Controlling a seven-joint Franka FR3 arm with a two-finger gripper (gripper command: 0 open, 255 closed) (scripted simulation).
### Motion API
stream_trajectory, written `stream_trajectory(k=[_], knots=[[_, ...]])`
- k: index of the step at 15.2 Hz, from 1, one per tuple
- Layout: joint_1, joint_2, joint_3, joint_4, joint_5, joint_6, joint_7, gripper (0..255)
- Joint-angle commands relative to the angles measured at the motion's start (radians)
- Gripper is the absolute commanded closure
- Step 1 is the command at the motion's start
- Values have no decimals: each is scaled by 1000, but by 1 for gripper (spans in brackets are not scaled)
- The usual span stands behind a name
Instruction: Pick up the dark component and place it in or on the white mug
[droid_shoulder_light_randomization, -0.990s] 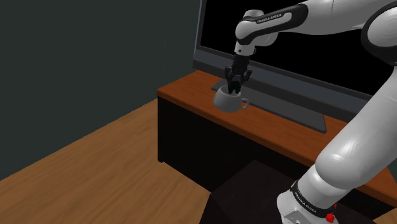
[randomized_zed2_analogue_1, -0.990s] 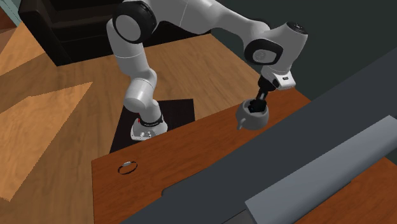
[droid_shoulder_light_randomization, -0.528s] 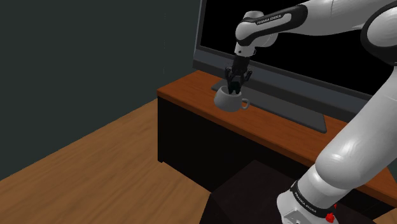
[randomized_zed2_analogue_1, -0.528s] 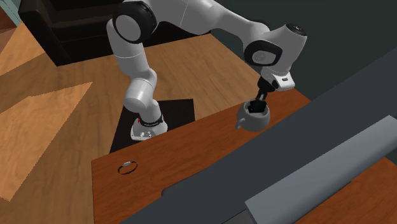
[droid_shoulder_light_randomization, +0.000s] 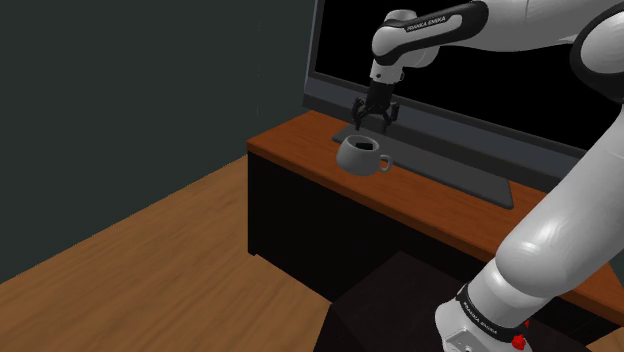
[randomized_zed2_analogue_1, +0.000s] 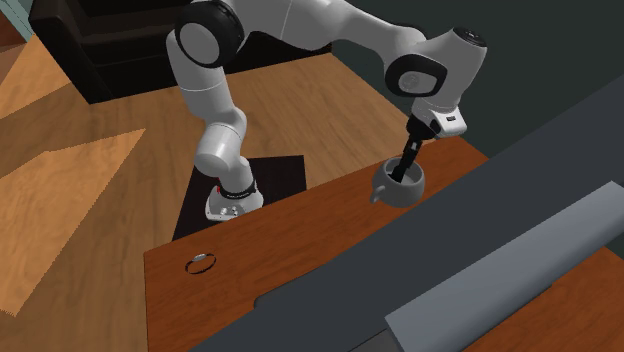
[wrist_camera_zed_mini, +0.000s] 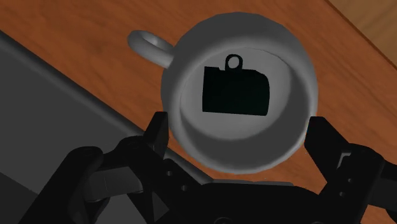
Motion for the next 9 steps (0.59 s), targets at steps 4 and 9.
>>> stream_trajectory(k=[4,9], knots=[[-2,-1,-2,81,-1,-84,-2,0],[-2,-1,-2,81,-1,-84,-2,0]])
